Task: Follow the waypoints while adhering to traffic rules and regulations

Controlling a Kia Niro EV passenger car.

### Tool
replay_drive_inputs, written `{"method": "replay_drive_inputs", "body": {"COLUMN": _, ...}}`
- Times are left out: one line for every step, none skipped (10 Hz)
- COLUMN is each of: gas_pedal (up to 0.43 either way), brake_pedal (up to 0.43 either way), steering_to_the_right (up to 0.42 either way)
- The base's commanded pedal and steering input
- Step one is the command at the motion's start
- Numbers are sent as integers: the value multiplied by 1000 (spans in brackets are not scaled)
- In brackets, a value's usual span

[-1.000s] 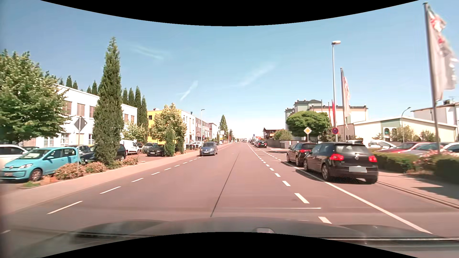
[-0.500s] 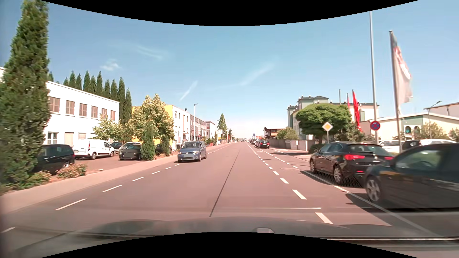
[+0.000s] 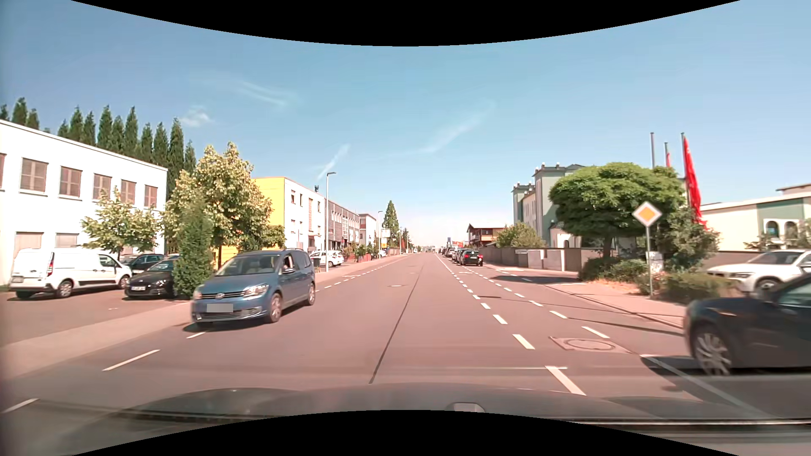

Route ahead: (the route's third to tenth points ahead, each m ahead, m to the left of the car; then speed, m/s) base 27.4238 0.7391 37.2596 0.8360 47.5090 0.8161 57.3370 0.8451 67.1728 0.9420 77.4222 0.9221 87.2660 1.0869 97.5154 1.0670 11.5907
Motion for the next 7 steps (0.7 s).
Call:
{"method": "replay_drive_inputs", "body": {"gas_pedal": 28, "brake_pedal": 0, "steering_to_the_right": -4}}
{"method": "replay_drive_inputs", "body": {"gas_pedal": 28, "brake_pedal": 0, "steering_to_the_right": -3}}
{"method": "replay_drive_inputs", "body": {"gas_pedal": 28, "brake_pedal": 0, "steering_to_the_right": -4}}
{"method": "replay_drive_inputs", "body": {"gas_pedal": 28, "brake_pedal": 0, "steering_to_the_right": -4}}
{"method": "replay_drive_inputs", "body": {"gas_pedal": 28, "brake_pedal": 0, "steering_to_the_right": -4}}
{"method": "replay_drive_inputs", "body": {"gas_pedal": 28, "brake_pedal": 0, "steering_to_the_right": -3}}
{"method": "replay_drive_inputs", "body": {"gas_pedal": 28, "brake_pedal": 0, "steering_to_the_right": -4}}
